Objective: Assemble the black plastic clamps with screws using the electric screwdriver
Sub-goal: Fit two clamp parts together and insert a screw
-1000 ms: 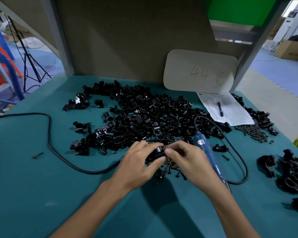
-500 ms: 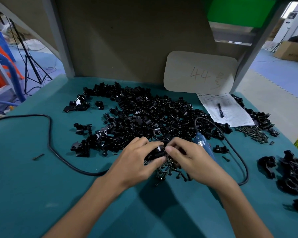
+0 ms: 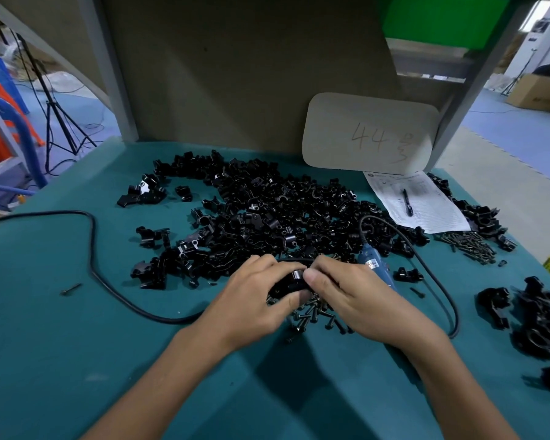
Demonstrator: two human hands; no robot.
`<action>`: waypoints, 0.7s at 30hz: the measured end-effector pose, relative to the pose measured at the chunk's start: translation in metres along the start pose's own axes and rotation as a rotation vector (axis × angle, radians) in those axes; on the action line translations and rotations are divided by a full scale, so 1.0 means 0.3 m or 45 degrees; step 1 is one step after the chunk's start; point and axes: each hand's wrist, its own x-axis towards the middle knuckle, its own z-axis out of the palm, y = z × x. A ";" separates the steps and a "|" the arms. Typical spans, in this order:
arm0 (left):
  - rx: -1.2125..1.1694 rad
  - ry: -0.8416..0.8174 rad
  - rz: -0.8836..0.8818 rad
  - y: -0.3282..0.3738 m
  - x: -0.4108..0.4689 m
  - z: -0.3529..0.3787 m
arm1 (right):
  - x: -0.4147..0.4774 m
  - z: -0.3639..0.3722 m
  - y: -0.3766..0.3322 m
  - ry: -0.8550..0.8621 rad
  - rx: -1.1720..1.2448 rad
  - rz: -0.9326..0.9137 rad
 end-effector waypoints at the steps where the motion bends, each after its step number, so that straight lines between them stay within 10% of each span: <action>1: -0.003 0.004 0.002 -0.002 -0.001 0.002 | 0.000 -0.003 0.007 -0.032 0.024 -0.004; 8: 0.074 0.038 0.000 -0.030 -0.006 0.063 | -0.014 0.013 0.115 0.103 -0.050 0.186; 13: 0.097 0.075 -0.120 -0.093 -0.033 0.127 | -0.111 -0.014 0.328 0.294 -0.732 0.826; 21: 0.286 0.201 -0.014 -0.136 -0.051 0.176 | -0.158 -0.034 0.343 0.670 0.022 0.770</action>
